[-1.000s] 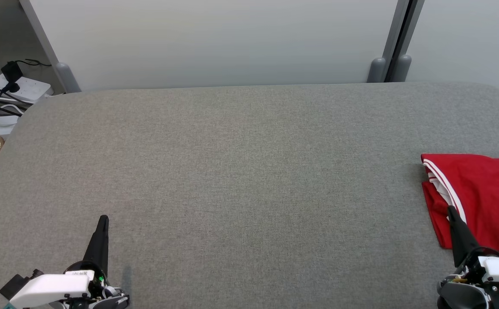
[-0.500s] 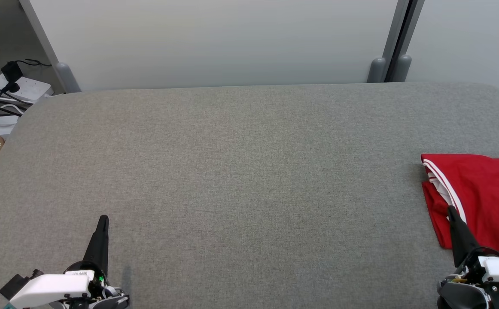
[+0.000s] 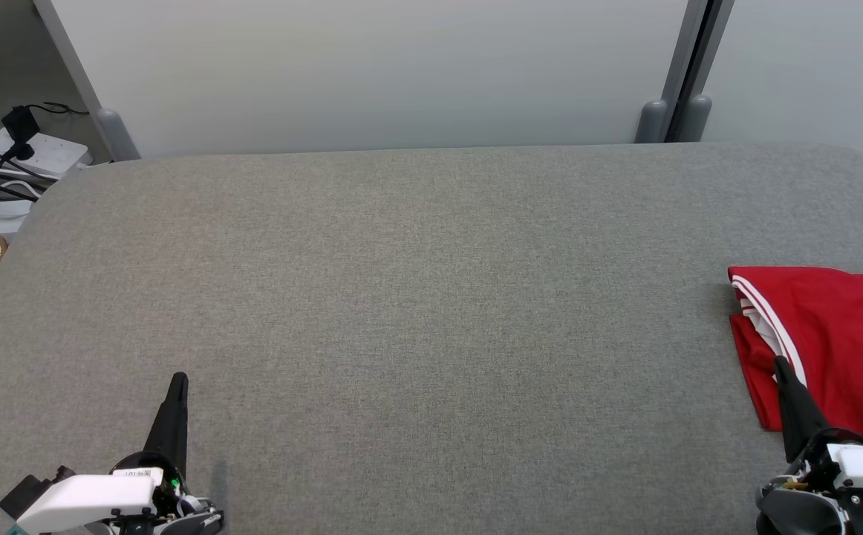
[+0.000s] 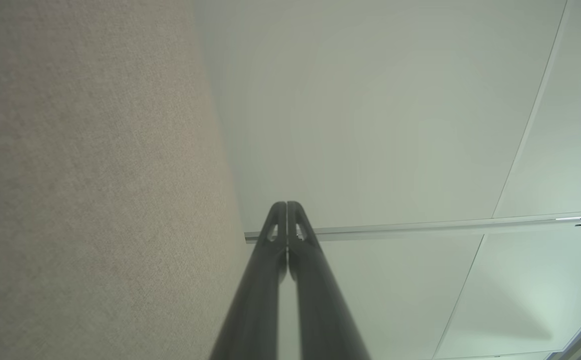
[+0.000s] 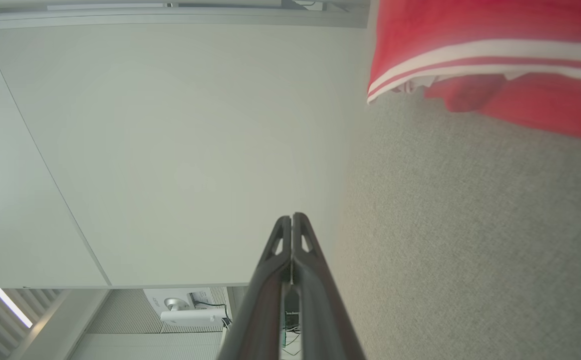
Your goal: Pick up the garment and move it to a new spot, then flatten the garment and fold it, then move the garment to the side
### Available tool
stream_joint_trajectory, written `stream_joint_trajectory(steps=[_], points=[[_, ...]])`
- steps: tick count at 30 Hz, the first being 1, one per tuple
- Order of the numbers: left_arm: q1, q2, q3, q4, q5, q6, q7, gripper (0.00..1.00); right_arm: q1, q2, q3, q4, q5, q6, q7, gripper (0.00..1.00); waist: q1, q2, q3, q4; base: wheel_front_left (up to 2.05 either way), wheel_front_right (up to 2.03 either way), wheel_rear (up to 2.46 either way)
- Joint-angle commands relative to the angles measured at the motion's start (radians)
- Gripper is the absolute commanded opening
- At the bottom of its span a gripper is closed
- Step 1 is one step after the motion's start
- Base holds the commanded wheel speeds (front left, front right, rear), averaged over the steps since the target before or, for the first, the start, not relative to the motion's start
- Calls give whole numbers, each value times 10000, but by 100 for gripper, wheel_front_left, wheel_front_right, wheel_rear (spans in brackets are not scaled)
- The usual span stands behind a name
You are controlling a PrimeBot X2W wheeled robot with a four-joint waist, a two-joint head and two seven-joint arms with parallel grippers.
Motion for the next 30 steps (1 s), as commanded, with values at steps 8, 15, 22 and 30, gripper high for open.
stream_joint_trajectory(steps=[8,15,22,30], points=[[-584,93,326,-279,-47,-2,33,0,-167,-146,185,-320,116,16,76,0,0,0,0,0,0,0,0],[-584,93,326,-279,-47,-2,32,0,-167,-146,186,-320,116,16,75,0,0,0,0,0,0,0,0],[-584,93,326,-279,-48,-2,32,0,-167,-146,186,-320,116,16,75,0,0,0,0,0,0,0,0],[-584,93,325,-279,-48,-2,32,0,-167,-146,186,-320,116,16,75,0,0,0,0,0,0,0,0]])
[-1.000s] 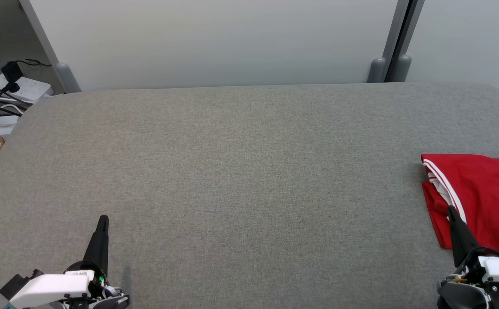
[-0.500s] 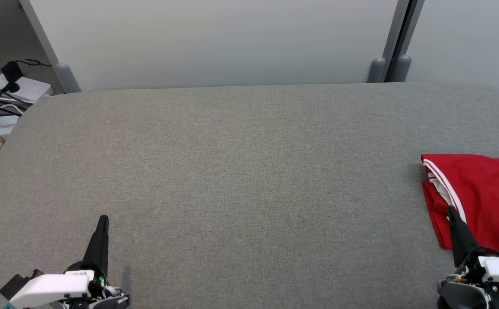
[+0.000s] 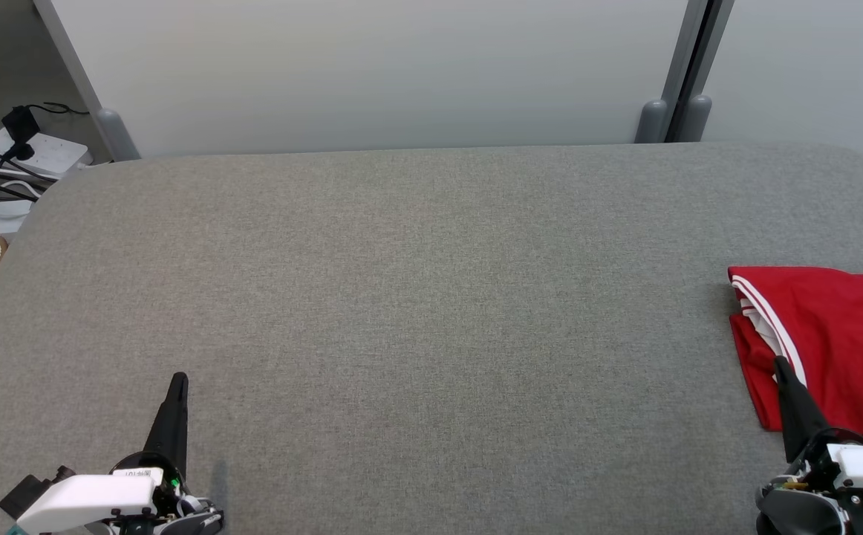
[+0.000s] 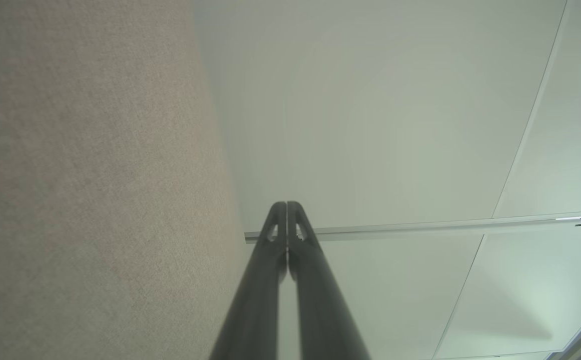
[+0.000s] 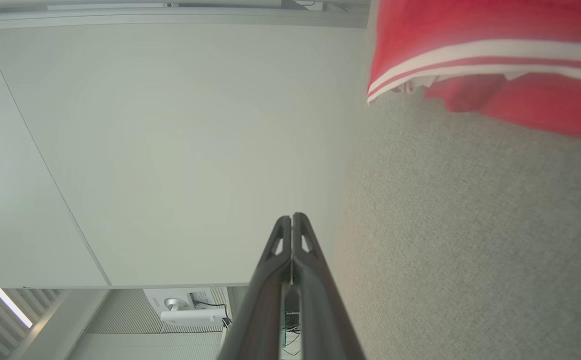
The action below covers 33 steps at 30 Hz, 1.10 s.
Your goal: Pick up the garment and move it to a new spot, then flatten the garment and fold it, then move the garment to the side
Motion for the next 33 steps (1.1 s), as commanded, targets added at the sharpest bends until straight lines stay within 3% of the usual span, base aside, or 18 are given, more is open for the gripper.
stream_joint_trajectory(steps=[1,33], points=[[-584,93,325,-279,-48,-2,32,0,-169,-146,186,-319,116,16,75,0,1,0,0,0,0,0,0],[-584,93,325,-279,-48,-2,32,0,-169,-146,186,-319,116,16,75,0,1,0,0,0,0,0,0]])
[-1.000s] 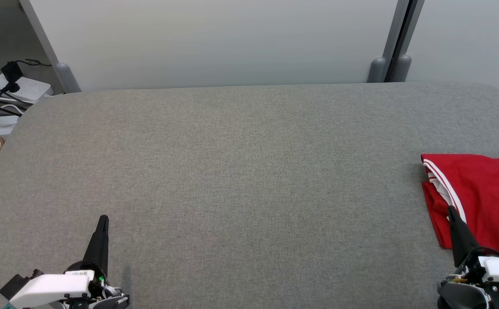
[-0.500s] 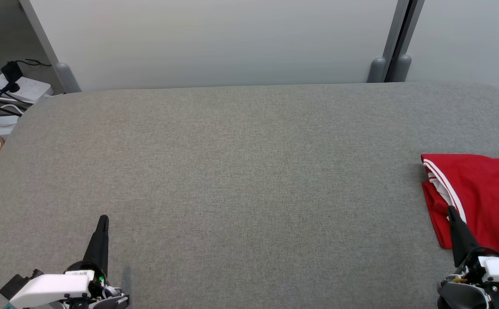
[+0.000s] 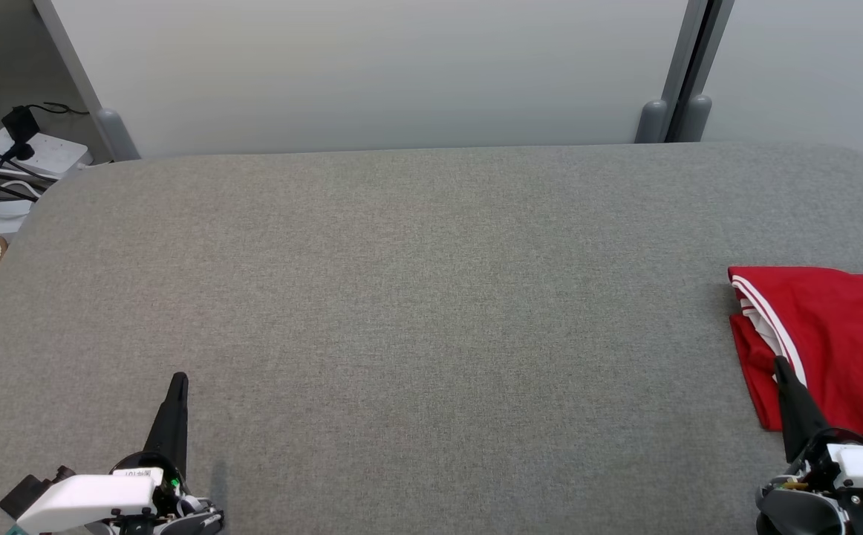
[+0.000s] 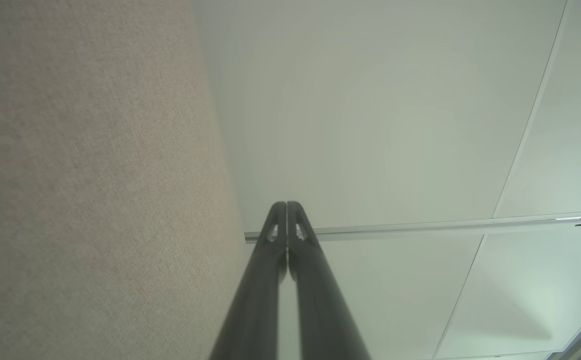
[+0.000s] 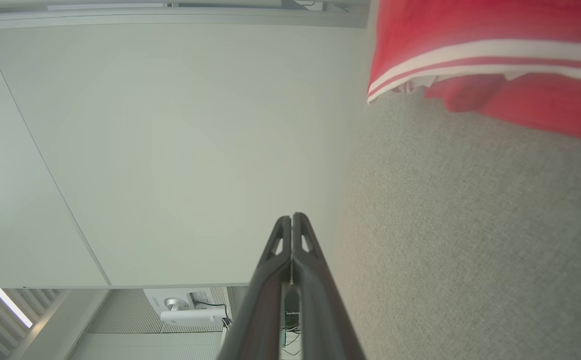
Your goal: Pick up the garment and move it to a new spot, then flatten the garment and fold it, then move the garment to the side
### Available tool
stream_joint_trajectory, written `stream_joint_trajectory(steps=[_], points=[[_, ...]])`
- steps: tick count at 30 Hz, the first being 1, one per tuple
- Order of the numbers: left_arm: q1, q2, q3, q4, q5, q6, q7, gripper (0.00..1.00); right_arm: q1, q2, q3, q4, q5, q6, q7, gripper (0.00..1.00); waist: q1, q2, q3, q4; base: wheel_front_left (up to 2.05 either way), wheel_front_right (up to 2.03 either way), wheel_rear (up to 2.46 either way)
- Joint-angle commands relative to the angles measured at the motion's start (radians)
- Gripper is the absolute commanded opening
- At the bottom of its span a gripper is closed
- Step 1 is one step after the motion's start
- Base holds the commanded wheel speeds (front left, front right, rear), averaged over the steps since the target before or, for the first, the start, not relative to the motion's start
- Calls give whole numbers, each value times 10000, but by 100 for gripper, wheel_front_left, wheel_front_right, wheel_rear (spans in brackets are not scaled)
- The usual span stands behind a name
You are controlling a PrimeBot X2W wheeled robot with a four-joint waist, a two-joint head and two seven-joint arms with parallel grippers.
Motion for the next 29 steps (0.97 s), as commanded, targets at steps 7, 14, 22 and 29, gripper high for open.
stream_joint_trajectory(steps=[7,14,22,29], points=[[-584,93,325,-279,-48,-2,32,0,-169,-146,186,-319,116,16,75,0,1,0,0,0,0,0,0],[-584,93,325,-279,-48,-2,31,0,-169,-146,186,-319,116,16,75,0,1,0,0,0,0,0,0],[-584,93,324,-279,-49,-2,31,0,-169,-146,186,-319,116,16,75,0,1,0,0,0,0,0,0],[-584,93,324,-279,-49,-2,31,0,-169,-146,186,-319,116,16,75,0,1,0,0,0,0,0,0]])
